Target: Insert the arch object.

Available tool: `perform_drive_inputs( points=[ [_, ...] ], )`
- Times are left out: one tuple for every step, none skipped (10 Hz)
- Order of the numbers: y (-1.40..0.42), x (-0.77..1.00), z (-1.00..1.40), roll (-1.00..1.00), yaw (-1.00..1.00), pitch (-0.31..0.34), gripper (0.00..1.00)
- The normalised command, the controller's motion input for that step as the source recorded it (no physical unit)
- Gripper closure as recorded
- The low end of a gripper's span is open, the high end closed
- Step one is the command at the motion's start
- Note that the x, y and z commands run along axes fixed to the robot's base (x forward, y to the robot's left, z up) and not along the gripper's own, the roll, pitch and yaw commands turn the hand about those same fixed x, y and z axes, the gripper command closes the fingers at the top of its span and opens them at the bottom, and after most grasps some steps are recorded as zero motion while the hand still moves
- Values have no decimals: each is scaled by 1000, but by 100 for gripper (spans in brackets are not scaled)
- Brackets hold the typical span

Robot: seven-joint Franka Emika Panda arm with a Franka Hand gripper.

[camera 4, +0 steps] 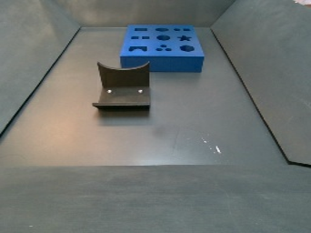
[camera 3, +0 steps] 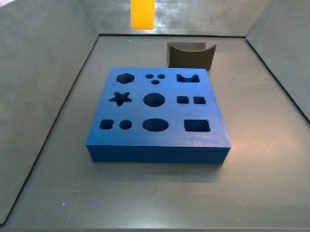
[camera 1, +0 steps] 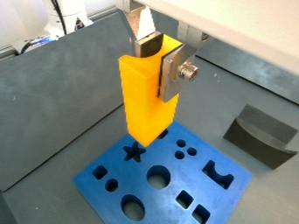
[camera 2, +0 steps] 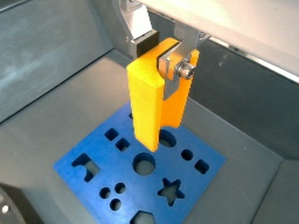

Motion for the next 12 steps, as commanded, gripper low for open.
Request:
perform_drive_inputs(
  points=[
    [66, 120, -374, 0, -1000, 0, 100],
    [169, 240, -509, 46, -869, 0, 100],
    [186, 366, -449, 19, -823, 0, 100],
    [174, 389, -411, 0, -834, 0, 100],
    [180, 406, -409, 0, -826, 0, 100],
    [223, 494, -400, 0, -763, 0, 100],
    [229, 506, -397, 0, -754, 0, 100],
    [226, 503, -406, 0, -757, 0, 100],
    [220, 500, -403, 0, -766, 0, 100],
    [209, 483, -403, 0, -786, 0, 100],
    [186, 426, -400, 0, -829, 0, 100],
    [149, 320, -409, 0, -903, 0, 100]
  ],
)
